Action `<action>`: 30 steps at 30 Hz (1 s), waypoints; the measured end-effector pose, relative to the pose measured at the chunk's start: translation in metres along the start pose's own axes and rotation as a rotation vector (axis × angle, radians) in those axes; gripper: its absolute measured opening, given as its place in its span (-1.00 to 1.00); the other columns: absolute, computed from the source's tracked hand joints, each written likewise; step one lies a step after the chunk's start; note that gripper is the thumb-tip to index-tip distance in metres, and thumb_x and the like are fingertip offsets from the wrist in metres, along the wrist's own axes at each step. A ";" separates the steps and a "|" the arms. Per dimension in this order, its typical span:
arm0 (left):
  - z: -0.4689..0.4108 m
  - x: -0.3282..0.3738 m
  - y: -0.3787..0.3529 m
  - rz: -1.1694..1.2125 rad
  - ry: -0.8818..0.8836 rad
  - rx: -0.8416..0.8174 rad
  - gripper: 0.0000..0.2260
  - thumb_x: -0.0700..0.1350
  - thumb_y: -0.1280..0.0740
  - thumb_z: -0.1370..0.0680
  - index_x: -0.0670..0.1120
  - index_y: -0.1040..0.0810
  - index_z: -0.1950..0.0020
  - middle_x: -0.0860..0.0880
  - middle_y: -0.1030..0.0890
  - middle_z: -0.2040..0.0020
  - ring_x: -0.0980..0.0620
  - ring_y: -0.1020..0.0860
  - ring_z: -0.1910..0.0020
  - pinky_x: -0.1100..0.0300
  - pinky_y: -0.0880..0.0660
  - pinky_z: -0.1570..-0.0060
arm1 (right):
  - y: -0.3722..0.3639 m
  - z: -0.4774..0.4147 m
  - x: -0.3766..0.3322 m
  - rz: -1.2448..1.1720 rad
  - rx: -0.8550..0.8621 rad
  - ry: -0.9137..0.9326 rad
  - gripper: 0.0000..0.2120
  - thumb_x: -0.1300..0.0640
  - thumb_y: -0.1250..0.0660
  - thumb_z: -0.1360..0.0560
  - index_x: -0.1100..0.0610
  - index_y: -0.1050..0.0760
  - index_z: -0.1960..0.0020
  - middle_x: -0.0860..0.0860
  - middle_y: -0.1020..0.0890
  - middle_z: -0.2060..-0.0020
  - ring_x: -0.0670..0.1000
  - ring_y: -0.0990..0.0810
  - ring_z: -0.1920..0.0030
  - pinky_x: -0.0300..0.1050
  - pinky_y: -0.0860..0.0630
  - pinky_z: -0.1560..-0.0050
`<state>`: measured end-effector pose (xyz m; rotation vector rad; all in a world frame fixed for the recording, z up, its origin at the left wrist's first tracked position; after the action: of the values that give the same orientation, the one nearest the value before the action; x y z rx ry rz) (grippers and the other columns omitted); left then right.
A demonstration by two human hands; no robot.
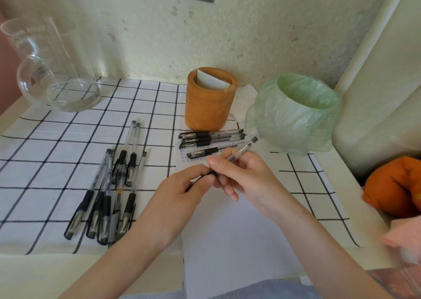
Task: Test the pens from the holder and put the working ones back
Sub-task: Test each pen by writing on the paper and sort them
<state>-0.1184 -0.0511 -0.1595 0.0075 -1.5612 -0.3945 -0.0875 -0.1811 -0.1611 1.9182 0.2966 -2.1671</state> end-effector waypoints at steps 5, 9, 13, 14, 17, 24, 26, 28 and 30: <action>-0.001 0.002 0.001 0.086 0.008 -0.014 -0.79 -0.14 -0.18 -0.59 -0.10 -0.58 0.12 0.14 -0.36 0.62 0.16 -0.19 0.59 0.44 -0.15 0.56 | 0.002 0.000 -0.001 -0.020 -0.025 0.017 -0.77 0.01 -0.39 -0.38 0.08 -0.48 0.39 0.00 -0.45 0.52 0.07 -0.42 0.42 -0.28 -0.30 0.52; -0.001 0.005 0.001 0.149 0.047 -0.065 -0.81 -0.11 -0.20 -0.58 -0.07 -0.62 0.06 0.13 -0.34 0.63 0.19 -0.23 0.63 0.42 -0.16 0.56 | 0.008 0.001 -0.007 -0.043 -0.034 0.033 -0.79 0.07 -0.37 -0.39 0.12 -0.46 0.37 0.03 -0.46 0.53 -0.01 -0.45 0.47 -0.27 -0.32 0.51; -0.001 -0.004 0.000 0.035 0.065 -0.061 -0.75 0.16 -0.23 -0.46 0.03 -0.58 0.09 0.11 -0.29 0.61 0.15 -0.21 0.58 0.29 -0.15 0.47 | 0.010 0.001 -0.006 -0.019 -0.009 0.026 -0.78 0.08 -0.37 -0.41 0.19 -0.48 0.31 0.07 -0.49 0.51 -0.01 -0.42 0.56 -0.20 -0.35 0.52; -0.001 -0.006 0.001 0.006 0.082 -0.045 -0.69 0.24 -0.22 -0.40 0.06 -0.57 0.09 0.10 -0.27 0.60 0.15 -0.19 0.56 0.26 -0.14 0.46 | 0.013 -0.001 -0.005 -0.027 0.034 0.024 -0.78 0.10 -0.36 -0.44 0.20 -0.47 0.30 0.07 -0.48 0.52 0.00 -0.41 0.58 -0.20 -0.34 0.54; 0.000 -0.011 0.008 -0.147 0.107 0.025 -0.65 0.35 -0.20 -0.33 0.14 -0.52 0.09 0.09 -0.26 0.55 0.14 -0.22 0.53 0.33 -0.19 0.49 | 0.034 -0.004 -0.009 -0.134 0.227 0.050 -0.80 0.18 -0.27 -0.53 0.19 -0.46 0.26 0.07 -0.51 0.54 0.04 -0.46 0.56 -0.22 -0.33 0.56; 0.002 -0.020 0.002 -0.805 -0.027 -0.101 -0.61 0.26 -0.17 -0.49 0.26 -0.23 -0.29 0.06 -0.34 0.40 0.13 -0.36 0.44 0.33 -0.26 0.41 | 0.065 -0.012 -0.006 -0.134 0.404 0.045 -0.80 0.13 -0.29 -0.54 0.26 -0.58 0.02 0.19 -0.70 0.22 0.12 -0.70 0.18 -0.21 -0.48 0.47; 0.002 -0.022 -0.001 -0.831 -0.006 -0.173 -0.49 0.30 -0.19 -0.45 0.30 -0.15 -0.36 0.08 -0.33 0.36 0.17 -0.34 0.40 0.34 -0.25 0.37 | 0.068 -0.018 0.000 -0.029 0.499 0.049 -0.84 0.14 -0.42 -0.46 0.24 -0.54 0.15 0.10 -0.66 0.39 0.03 -0.64 0.38 -0.23 -0.36 0.55; 0.002 -0.024 -0.003 -0.859 0.013 -0.219 -0.41 0.34 -0.21 -0.42 0.34 -0.08 -0.40 0.11 -0.34 0.32 0.22 -0.34 0.37 0.36 -0.24 0.37 | 0.070 -0.024 0.008 0.071 0.565 0.067 -0.80 0.16 -0.48 -0.41 0.19 -0.48 0.28 0.03 -0.55 0.52 -0.03 -0.51 0.53 -0.26 -0.27 0.58; 0.002 -0.027 -0.004 -0.883 0.038 -0.238 -0.37 0.35 -0.23 -0.40 0.36 -0.04 -0.41 0.13 -0.34 0.29 0.25 -0.33 0.34 0.38 -0.22 0.38 | 0.072 -0.028 0.016 0.116 0.606 0.091 -0.72 0.15 -0.50 -0.39 0.15 -0.42 0.36 0.05 -0.48 0.56 -0.03 -0.41 0.56 -0.28 -0.27 0.55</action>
<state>-0.1199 -0.0476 -0.1861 0.5296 -1.3964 -1.2593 -0.0405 -0.2418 -0.1798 2.2571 -0.5070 -2.2635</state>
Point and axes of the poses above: each hand's wrist, its own z-axis away from the middle knuckle, its own y-axis out of the back of the hand, x = y × z, the point moved 4 cm from there along -z, towards the middle knuckle
